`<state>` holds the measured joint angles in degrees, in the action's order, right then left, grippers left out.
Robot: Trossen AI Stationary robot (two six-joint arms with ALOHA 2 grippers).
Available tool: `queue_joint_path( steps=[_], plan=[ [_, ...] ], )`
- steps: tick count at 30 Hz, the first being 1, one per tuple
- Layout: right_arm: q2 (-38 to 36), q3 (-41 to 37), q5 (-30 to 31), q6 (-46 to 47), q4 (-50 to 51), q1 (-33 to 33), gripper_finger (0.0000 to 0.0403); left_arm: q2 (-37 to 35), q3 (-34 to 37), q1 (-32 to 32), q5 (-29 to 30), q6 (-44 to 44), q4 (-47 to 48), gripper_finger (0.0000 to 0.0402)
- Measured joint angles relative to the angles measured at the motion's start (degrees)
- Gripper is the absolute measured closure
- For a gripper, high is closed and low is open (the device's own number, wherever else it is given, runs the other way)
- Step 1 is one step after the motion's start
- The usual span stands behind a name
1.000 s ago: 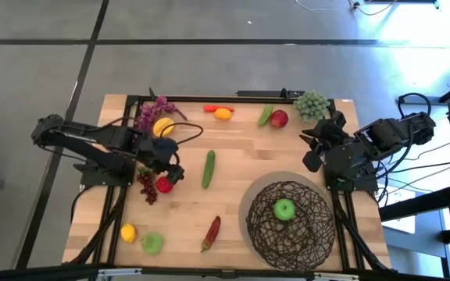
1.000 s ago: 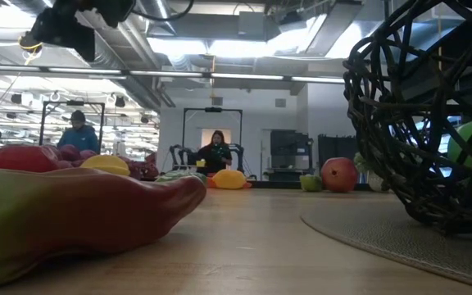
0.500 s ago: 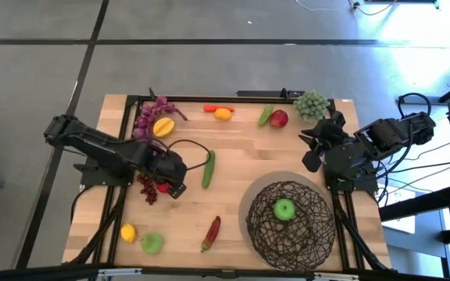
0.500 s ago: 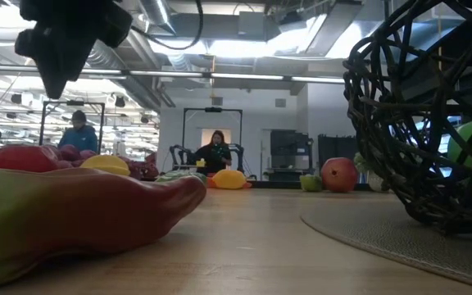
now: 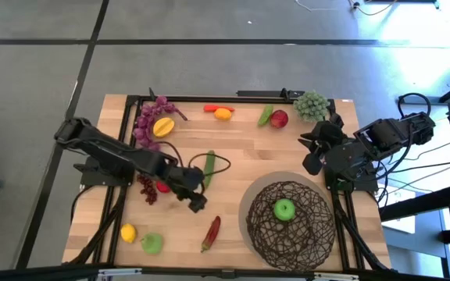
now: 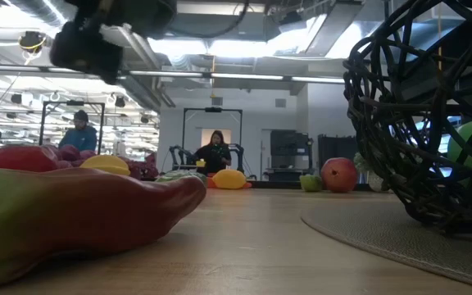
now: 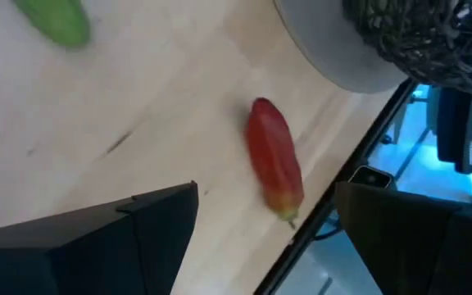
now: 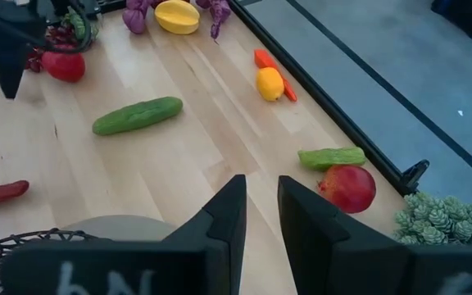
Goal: Build produce basket
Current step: Put the red chili pepper into the wire basket
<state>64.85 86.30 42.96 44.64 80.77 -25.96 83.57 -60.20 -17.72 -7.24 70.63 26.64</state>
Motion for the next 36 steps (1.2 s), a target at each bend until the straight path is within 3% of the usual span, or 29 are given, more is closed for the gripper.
queue_joint_path(
  steps=[6, 13, 36],
  plan=[
    [0.01, 0.00, -0.01, -0.20, -0.02, 0.00, 0.0329, 7.18, 0.00, -3.35, 0.27, 4.49, -10.27, 0.0122],
    [0.01, 0.00, -0.15, -1.93, -0.03, 0.00, 0.0329, 13.08, -0.02, -7.34, 2.46, 9.63, -14.38, 0.0122],
    [0.01, -0.02, 1.30, -2.27, -0.44, 0.00, 0.0329, 22.98, -0.02, -11.60, 11.25, 8.22, -26.54, 0.0122]
  ],
)
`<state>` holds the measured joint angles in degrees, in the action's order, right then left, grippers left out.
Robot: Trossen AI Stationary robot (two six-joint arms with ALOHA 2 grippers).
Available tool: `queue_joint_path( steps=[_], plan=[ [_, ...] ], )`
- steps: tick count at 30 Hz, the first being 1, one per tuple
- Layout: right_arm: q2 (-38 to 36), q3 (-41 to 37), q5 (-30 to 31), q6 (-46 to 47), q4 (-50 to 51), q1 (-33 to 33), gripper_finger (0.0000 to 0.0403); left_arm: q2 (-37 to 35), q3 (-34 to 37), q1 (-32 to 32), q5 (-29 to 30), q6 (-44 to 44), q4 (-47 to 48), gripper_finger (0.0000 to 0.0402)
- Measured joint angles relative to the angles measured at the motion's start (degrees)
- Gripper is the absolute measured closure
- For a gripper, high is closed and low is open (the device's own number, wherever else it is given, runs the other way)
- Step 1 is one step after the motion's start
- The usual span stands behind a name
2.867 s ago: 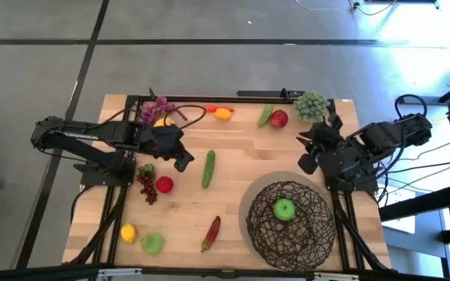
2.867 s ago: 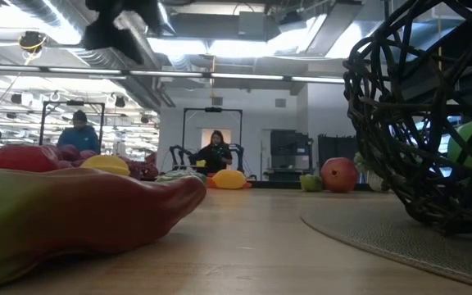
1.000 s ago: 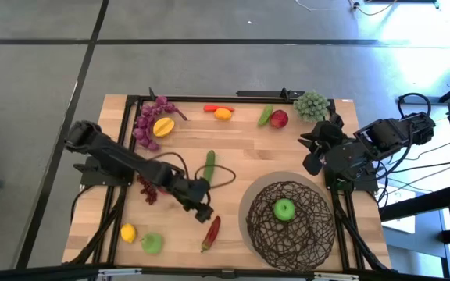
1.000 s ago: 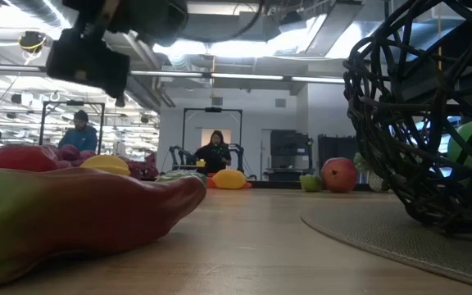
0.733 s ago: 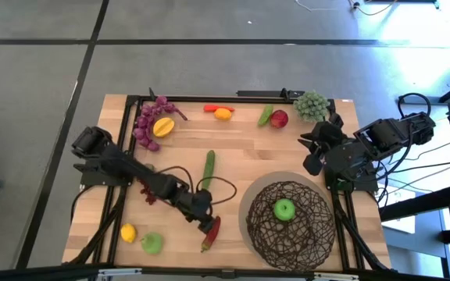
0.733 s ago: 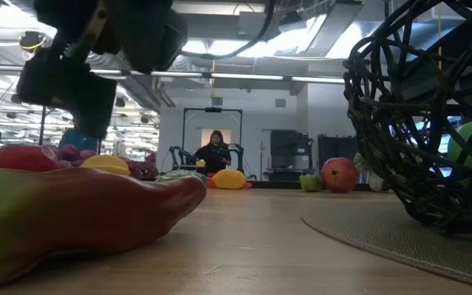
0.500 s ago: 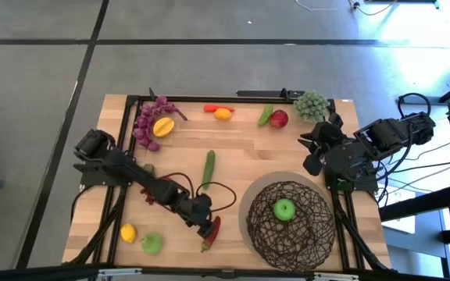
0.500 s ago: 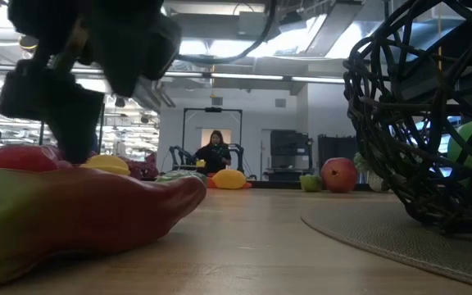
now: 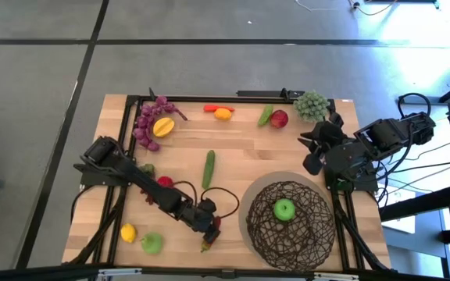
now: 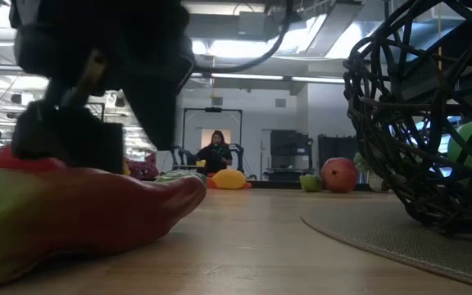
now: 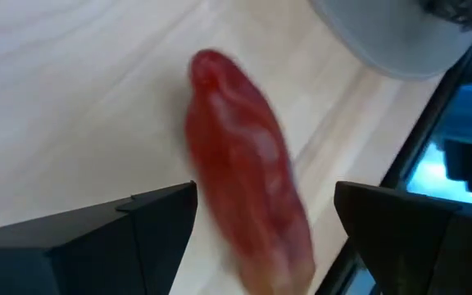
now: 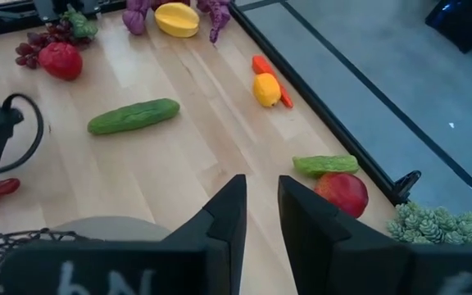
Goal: Build produce basket
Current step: Put the red chili pepper into the wire basket
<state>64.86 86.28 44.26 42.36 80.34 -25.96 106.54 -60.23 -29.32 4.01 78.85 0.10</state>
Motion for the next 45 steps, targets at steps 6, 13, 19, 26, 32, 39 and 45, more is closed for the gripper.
queue_joint_path(
  steps=[6, 13, 19, 26, 32, 39, 45],
  plan=[
    [0.00, 0.00, 1.14, 0.84, -0.02, 0.00, 0.0329, 2.10, 0.04, -0.11, 1.66, 0.13, -2.07, 0.0122],
    [0.00, 0.00, 1.16, 0.99, -0.12, 0.00, 0.0329, 4.86, -0.71, -0.33, 2.85, 0.57, -4.33, 0.0122],
    [0.00, 0.00, 1.17, 1.06, -0.35, 0.00, 0.0329, 6.31, -2.87, -0.35, 4.29, 0.21, -1.61, 0.0123],
    [0.00, 0.00, 1.19, 1.06, -0.42, 0.02, 0.0329, 6.47, -3.10, -0.30, 4.41, -1.11, 0.97, 0.0154],
    [0.00, 0.00, 1.21, 1.04, -0.39, 0.00, 0.0329, 6.51, -2.99, -0.33, 5.40, -2.45, 1.49, 0.0188],
    [0.00, 0.00, 1.22, 1.00, -0.39, 0.00, 0.0329, 6.51, -2.95, -0.30, 5.99, -2.54, 1.95, 0.0220],
    [0.00, 0.00, 1.24, 0.97, -0.38, 0.01, 0.0329, 6.49, -2.93, -0.26, 6.01, -2.54, 1.99, 0.0249]
  ],
)
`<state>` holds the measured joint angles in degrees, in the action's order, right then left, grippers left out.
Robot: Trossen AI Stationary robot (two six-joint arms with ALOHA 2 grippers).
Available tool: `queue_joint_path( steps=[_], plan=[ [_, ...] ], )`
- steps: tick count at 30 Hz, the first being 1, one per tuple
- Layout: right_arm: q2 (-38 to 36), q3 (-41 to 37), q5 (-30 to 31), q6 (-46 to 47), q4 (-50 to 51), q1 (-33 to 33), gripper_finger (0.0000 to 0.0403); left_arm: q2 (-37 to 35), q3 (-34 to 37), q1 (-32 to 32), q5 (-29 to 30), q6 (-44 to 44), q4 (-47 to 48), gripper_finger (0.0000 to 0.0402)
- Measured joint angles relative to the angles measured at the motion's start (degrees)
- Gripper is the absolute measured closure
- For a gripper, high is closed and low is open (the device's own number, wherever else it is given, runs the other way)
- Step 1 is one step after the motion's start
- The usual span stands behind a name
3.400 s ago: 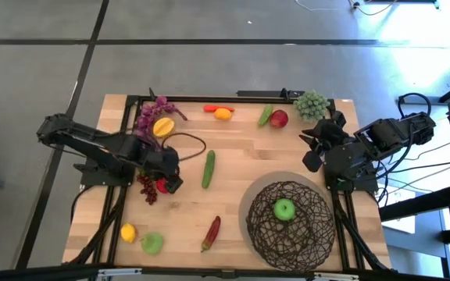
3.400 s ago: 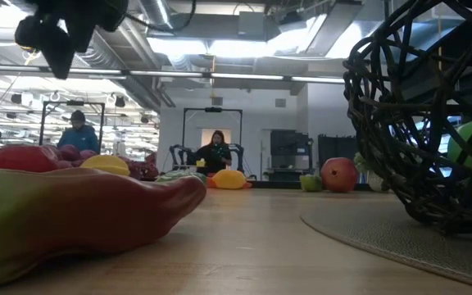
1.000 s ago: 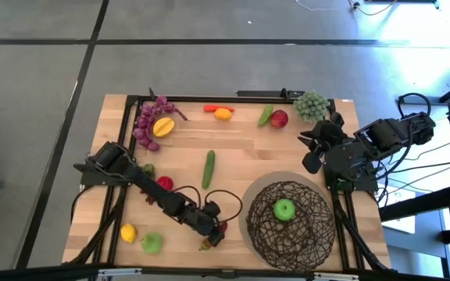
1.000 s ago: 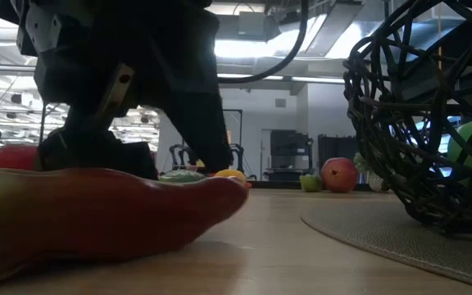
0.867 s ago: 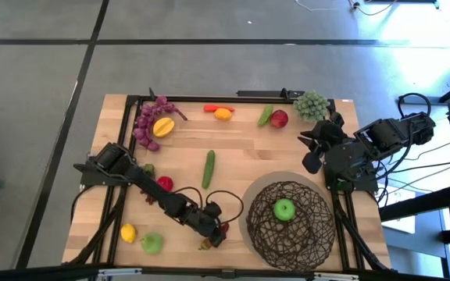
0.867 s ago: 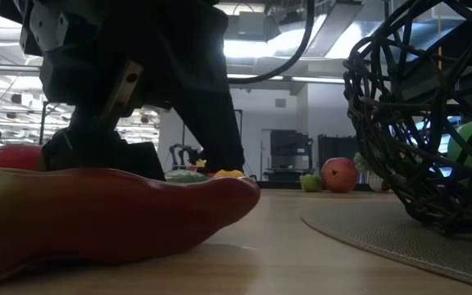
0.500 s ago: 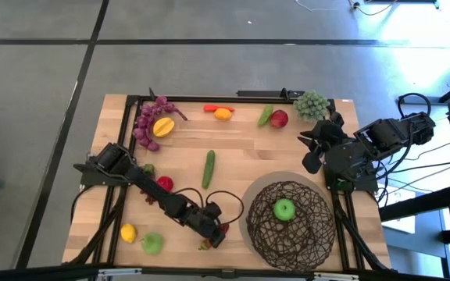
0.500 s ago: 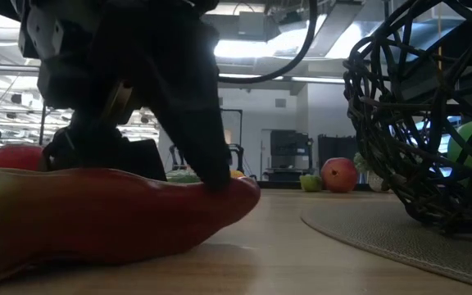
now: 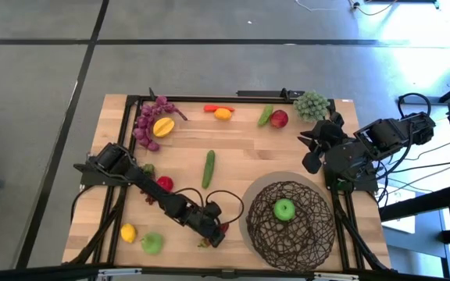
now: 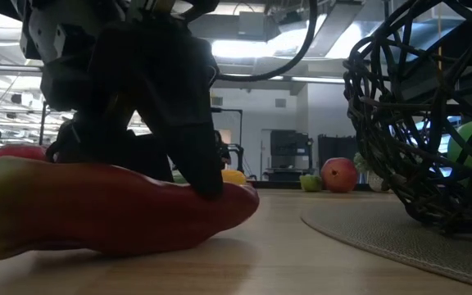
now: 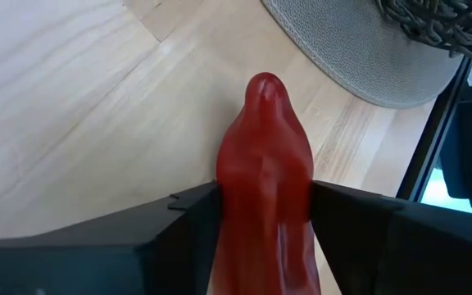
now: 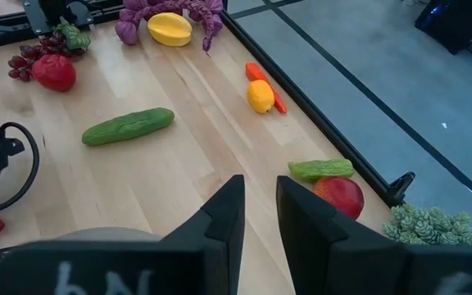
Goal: Build produce basket
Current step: Put the red chili pepper into the wire basket
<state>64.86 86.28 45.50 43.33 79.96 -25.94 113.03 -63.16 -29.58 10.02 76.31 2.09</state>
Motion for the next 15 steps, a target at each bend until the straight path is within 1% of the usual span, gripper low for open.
queue_joint_path(
  steps=[5, 10, 15],
  plan=[
    [0.00, 0.00, 0.01, -0.02, 0.01, 0.00, 0.0329, 0.00, 0.00, 0.05, -0.64, 0.00, -0.02, 0.0269],
    [0.00, 0.00, 0.01, -0.04, 0.01, -0.01, 0.0329, -0.51, 0.09, 0.13, -1.17, -0.23, 0.03, 0.0272],
    [0.00, 0.00, 0.01, -0.06, 0.02, -0.01, 0.0329, -2.27, 0.24, 0.46, -1.18, -0.62, 2.06, 0.0273]
  ],
)
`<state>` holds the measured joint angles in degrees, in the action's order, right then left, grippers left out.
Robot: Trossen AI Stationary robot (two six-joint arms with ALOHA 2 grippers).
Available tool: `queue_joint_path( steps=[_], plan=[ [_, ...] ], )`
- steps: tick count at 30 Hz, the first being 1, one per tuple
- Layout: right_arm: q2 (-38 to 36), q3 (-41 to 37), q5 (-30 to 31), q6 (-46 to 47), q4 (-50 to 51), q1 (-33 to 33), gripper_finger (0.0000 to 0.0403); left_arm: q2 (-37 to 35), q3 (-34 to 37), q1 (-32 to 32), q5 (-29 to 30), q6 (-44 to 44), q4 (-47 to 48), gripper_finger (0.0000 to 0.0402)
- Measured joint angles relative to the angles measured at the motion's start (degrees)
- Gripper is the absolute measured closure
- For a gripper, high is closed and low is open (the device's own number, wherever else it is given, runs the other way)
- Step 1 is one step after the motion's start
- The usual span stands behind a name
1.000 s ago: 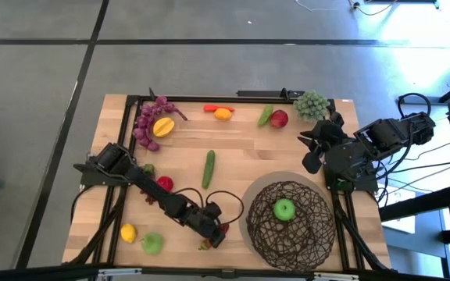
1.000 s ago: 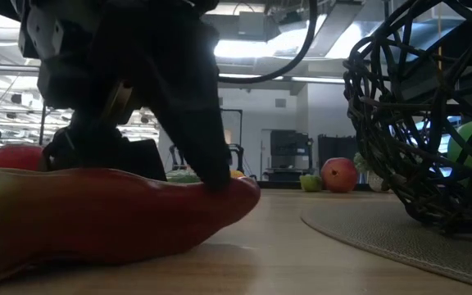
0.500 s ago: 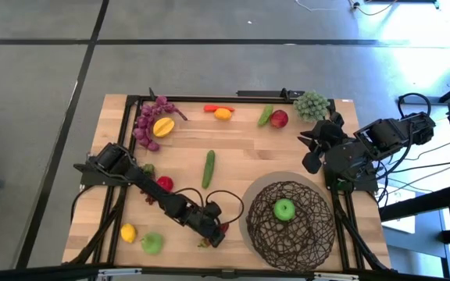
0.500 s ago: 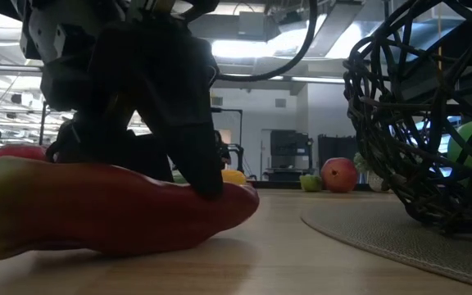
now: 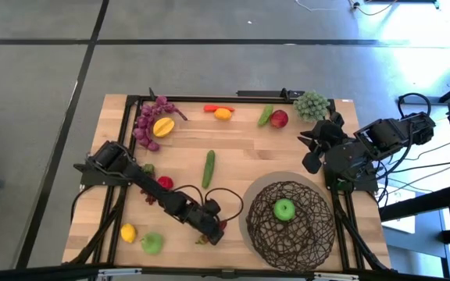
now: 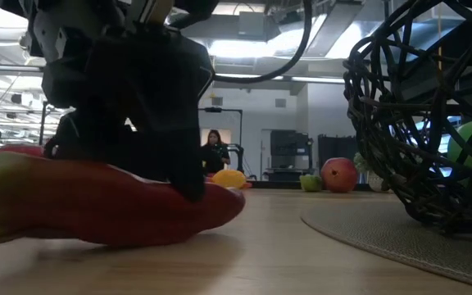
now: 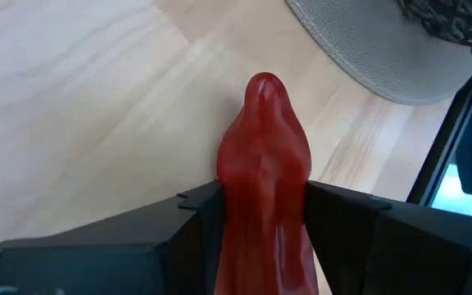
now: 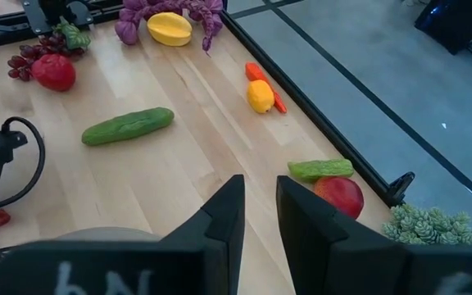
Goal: Build produce basket
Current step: Put the red chili pepper into the wire basket
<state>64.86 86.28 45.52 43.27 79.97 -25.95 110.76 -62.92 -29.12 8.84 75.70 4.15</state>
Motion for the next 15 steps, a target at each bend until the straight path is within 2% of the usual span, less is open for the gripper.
queue_joint_path(
  steps=[6, 15],
  plan=[
    [0.00, 0.00, -0.01, -0.02, 0.01, 0.01, 0.0329, -3.68, 0.11, 0.60, -0.57, -2.13, 2.72, 0.0273],
    [-0.02, 0.00, -0.48, -0.02, -0.03, 0.02, 0.0329, -13.27, -0.15, 3.64, -2.50, -9.24, 6.96, 0.0274]
  ],
)
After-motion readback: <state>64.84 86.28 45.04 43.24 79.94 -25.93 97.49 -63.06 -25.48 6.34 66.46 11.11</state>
